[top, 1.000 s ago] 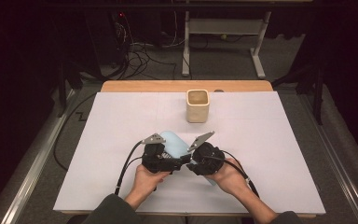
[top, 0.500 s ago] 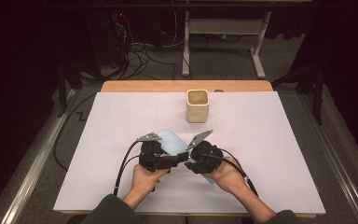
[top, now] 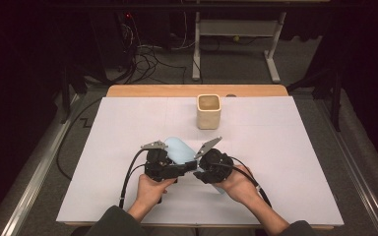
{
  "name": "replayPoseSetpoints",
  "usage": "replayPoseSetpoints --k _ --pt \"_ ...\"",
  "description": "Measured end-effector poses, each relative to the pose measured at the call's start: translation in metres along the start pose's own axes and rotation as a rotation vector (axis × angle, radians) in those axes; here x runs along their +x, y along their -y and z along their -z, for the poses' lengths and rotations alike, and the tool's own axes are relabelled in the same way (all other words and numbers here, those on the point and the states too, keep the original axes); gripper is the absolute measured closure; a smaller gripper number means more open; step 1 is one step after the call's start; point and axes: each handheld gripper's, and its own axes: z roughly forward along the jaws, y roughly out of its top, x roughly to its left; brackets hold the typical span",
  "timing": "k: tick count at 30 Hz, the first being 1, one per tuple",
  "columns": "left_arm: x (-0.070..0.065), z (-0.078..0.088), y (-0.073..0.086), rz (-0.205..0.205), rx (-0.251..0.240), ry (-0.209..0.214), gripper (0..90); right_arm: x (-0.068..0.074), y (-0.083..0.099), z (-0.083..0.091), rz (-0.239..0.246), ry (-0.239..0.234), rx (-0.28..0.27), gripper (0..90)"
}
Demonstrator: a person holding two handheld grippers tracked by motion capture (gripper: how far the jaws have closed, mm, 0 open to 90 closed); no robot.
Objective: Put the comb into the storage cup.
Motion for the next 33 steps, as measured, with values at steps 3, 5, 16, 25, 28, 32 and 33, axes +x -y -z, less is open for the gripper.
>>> replayPoseSetpoints --k 3,5,16,25,28,32,33 --pt "0.0 0.002 -0.001 0.002 -0.003 0.007 39.0 0.001 -0.001 0.0 0.001 0.003 -0.001 70.5" --pt "0.001 0.004 -0.001 0.006 -0.006 0.01 40.2 0.001 -0.002 0.0 0.002 -0.002 -0.001 70.5" --pt "0.0 0.013 -0.003 -0.008 -0.018 0.026 45.9 0.004 -0.006 -0.002 0.011 -0.005 -0.005 70.2" --pt "0.003 0.015 -0.006 0.031 -0.025 0.065 50.0 0.003 -0.007 -0.002 -0.003 -0.018 -0.011 70.1" --pt "0.004 0.015 -0.006 0.042 -0.03 0.076 51.0 0.002 -0.007 -0.002 -0.008 -0.025 -0.011 69.9" --pt "0.004 0.016 -0.006 0.045 -0.04 0.088 52.1 0.001 -0.007 -0.001 -0.029 -0.044 -0.016 69.7" --pt "0.004 0.016 -0.006 0.045 -0.04 0.095 52.4 0.001 -0.007 -0.001 -0.031 -0.045 -0.017 69.7"
